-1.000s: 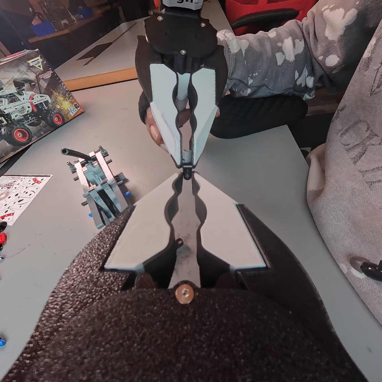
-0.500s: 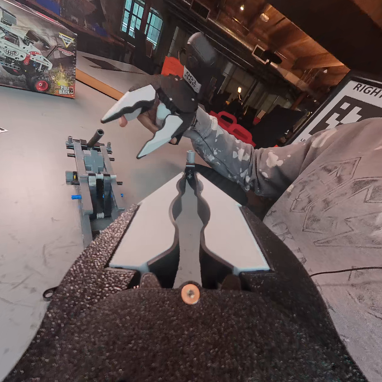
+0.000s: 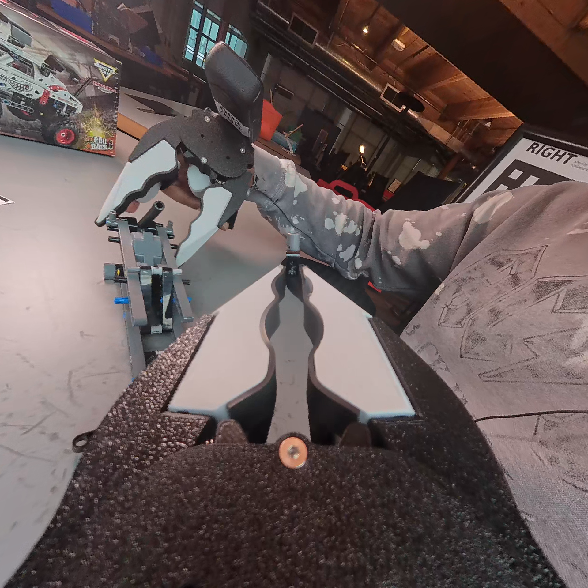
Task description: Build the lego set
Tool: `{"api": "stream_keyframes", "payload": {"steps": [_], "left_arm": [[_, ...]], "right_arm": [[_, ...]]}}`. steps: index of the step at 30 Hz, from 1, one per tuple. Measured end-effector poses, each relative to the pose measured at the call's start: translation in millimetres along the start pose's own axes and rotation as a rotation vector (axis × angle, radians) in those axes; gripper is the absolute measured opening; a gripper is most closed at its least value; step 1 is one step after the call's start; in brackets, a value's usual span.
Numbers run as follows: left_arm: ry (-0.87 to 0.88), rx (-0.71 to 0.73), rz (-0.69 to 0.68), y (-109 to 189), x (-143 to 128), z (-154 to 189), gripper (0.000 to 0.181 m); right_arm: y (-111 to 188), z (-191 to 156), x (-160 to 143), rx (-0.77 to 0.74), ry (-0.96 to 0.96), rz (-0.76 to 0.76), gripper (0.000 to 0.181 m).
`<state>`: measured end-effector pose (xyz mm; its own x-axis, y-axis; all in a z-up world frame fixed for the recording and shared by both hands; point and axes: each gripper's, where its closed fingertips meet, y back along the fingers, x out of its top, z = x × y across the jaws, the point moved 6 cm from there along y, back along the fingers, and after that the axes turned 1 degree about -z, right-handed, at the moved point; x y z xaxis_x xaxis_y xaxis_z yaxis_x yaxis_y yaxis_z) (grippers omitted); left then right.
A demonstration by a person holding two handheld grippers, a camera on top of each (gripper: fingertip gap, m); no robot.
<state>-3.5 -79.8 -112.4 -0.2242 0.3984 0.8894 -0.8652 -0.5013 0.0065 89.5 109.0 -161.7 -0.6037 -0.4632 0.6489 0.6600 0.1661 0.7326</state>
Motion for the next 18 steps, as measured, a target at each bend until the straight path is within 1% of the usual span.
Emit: {"api": "stream_keyframes", "payload": {"steps": [4, 7, 10, 12, 15, 18], "left_arm": [[0.000, -0.004, 0.001, 0.7, -0.3, 0.4, 0.008], [-0.003, -0.002, -0.001, 0.7, -0.4, 0.8, 0.008], [-0.012, 0.011, -0.001, 1.4, -0.3, 0.5, 0.008], [-0.023, 0.030, -0.001, 2.0, 0.1, -0.9, 0.008], [-0.042, 0.067, 0.000, 2.4, 1.2, -4.3, 0.008], [-0.064, 0.114, -0.002, 2.2, 2.4, -9.0, 0.008]], "right_arm": [[6.7, -0.7, -7.2, -0.002, -0.033, -0.009, 0.066], [15.4, 1.2, -18.8, -0.021, -0.108, -0.012, 0.066], [26.5, 4.1, -32.8, -0.082, -0.194, -0.022, 0.066], [32.5, 6.5, -39.8, -0.157, -0.267, -0.047, 0.066], [33.6, 1.3, -38.5, -0.244, -0.318, -0.072, 0.066], [26.1, -6.4, -26.8, -0.322, -0.347, -0.110, 0.066]]}}
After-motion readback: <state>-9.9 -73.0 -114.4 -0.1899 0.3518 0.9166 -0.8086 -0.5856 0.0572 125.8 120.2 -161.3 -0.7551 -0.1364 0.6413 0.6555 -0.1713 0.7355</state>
